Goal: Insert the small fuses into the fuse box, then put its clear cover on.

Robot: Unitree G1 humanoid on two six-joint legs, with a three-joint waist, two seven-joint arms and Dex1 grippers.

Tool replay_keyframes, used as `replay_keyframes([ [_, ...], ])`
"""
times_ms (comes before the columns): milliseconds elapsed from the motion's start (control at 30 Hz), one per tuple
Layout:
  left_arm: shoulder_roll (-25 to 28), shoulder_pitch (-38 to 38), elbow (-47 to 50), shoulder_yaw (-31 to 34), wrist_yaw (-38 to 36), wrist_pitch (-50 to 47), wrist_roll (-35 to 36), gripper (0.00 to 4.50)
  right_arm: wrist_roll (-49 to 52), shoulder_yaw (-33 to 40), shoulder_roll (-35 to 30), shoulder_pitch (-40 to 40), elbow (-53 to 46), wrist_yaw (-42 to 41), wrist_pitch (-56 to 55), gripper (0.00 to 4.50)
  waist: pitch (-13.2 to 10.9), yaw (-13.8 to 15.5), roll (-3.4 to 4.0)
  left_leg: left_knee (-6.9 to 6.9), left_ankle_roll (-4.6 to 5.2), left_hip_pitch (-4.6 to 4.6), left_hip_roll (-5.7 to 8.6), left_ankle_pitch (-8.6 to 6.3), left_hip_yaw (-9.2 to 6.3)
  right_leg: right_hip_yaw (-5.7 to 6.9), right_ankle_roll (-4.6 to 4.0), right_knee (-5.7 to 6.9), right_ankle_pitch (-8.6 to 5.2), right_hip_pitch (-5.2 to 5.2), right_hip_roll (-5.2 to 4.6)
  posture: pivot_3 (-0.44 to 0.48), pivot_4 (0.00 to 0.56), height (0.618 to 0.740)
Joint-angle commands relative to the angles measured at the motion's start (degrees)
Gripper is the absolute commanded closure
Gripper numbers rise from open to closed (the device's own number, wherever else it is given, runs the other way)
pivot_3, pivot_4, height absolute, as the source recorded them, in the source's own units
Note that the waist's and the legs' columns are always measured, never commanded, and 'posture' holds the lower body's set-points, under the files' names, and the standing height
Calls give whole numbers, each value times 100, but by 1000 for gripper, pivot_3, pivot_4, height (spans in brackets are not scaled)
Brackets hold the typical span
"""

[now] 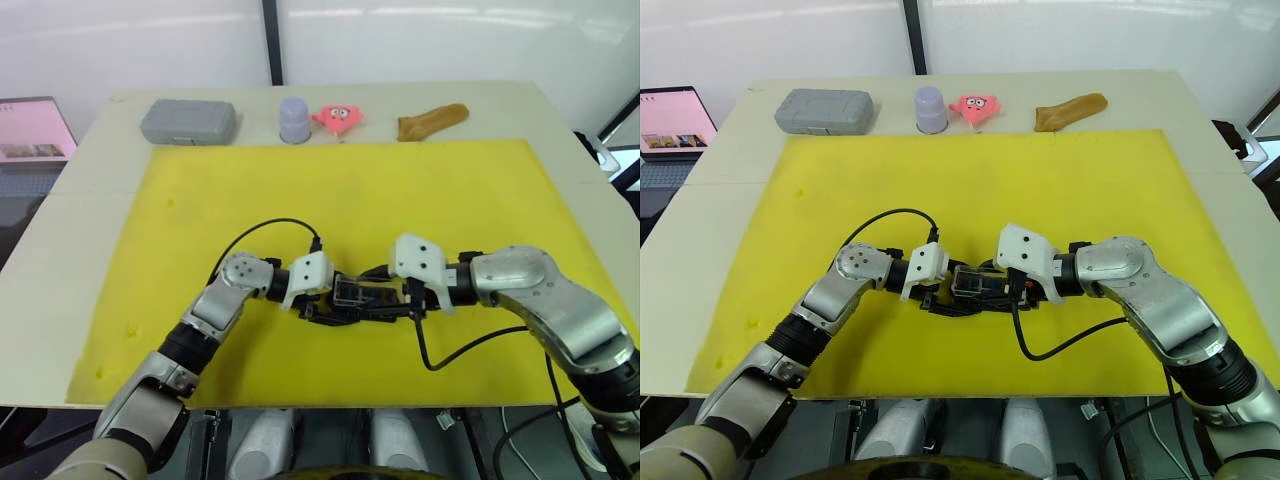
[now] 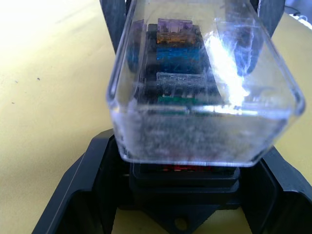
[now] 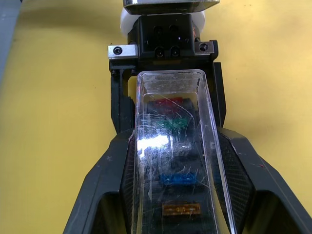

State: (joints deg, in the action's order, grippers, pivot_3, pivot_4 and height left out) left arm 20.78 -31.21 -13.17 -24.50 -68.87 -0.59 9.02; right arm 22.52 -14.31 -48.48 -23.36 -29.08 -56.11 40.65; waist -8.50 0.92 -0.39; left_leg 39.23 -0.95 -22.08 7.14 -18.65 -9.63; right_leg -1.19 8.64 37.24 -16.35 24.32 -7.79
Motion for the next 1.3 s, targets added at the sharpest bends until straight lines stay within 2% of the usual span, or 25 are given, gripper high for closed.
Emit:
replay_keyframes([
  [33, -45, -5, 33, 1, 116, -41, -171, 1872, -97, 14, 25, -35, -34, -11, -130, 2785, 0, 0, 0, 0, 0, 0, 1, 0, 0, 0, 0, 0, 0, 0, 0, 0, 150, 740],
  [200, -46, -28, 26, 36, 114, -80, -166, 1872, -215, -23, 100, -37, 77, 16, -213, 2785, 0, -2, 0, 0, 0, 0, 1, 0, -1, 0, 0, 0, 0, 0, 0, 0, 150, 740],
  [267, -48, -41, 1, 48, 119, -74, -172, 1872, -279, -20, 145, -59, 135, 83, -239, 1761, 0, -4, 0, 0, 0, 0, 1, 0, -1, 0, 0, 0, 0, 0, 0, 0, 150, 740],
  [300, -50, -47, -8, 55, 120, -75, -176, 1872, -284, 14, 158, -74, 118, 101, -245, 1435, 0, -4, 0, 1, 0, 0, 1, 0, -1, 0, 0, 0, 0, 0, 0, 0, 150, 740],
  [400, -51, -62, -10, 81, 117, -87, -180, 1872, -112, 251, 85, -107, -104, 31, -174, 58, 0, -5, 0, 1, 0, 0, 1, 0, 0, 0, 0, 1, 0, 0, 0, 0, 150, 740],
  [600, -64, -49, -18, 106, 119, -61, -216, 1872, 254, 723, -20, 56, -278, -189, -315, 58, 0, -4, 0, 1, 0, 0, 0, 0, -1, 0, 1, 1, 0, 0, 0, 0, 150, 740],
  [733, -92, -62, -32, 109, 138, -59, -228, 1872, 859, 1113, 314, 143, -53, -59, 54, 58, 1, -10, -1, 1, 0, 0, 0, 0, 0, 0, 1, 1, 0, 0, 0, 0, 150, 740],
  [800, -105, -78, -44, 109, 142, -58, -232, 1872, 1166, 1268, 485, 166, 120, -31, 269, 579, 1, -5, -1, 1, 0, 1, -1, 0, -1, 0, 0, 2, 1, -1, 0, 0, 150, 740],
  [867, -117, -96, -54, 113, 151, -63, -237, 1872, 1178, 1275, 520, 308, 256, -133, 140, 1335, 1, 2, -1, 1, 0, 0, 1, 0, -1, -1, -1, 2, 1, -1, -1, 0, 150, 740],
  [1067, -110, -116, -76, 134, 146, -61, -255, 1872, 1136, 1280, 493, 578, 362, -168, -27, 4466, 1, -16, -1, 2, 0, 1, 1, 0, -2, 0, 0, 2, 1, -2, 0, 0, 150, 740],
  [1233, -90, -134, -136, 165, 138, -22, -274, 1872, 338, 824, -43, 993, 551, -126, -203, 4466, 3, -15, -1, 2, 0, 1, 2, 0, -3, 0, 0, 2, 1, -2, 0, 0, 150, 740],
  [1300, -91, -155, -179, 183, 136, -5, -281, 1872, 353, 829, -143, 1135, 528, -178, -244, 4466, 8, -11, -3, 2, 0, 6, 1, 0, -1, 0, 0, 3, 2, -6, 0, 0, 150, 740],
])
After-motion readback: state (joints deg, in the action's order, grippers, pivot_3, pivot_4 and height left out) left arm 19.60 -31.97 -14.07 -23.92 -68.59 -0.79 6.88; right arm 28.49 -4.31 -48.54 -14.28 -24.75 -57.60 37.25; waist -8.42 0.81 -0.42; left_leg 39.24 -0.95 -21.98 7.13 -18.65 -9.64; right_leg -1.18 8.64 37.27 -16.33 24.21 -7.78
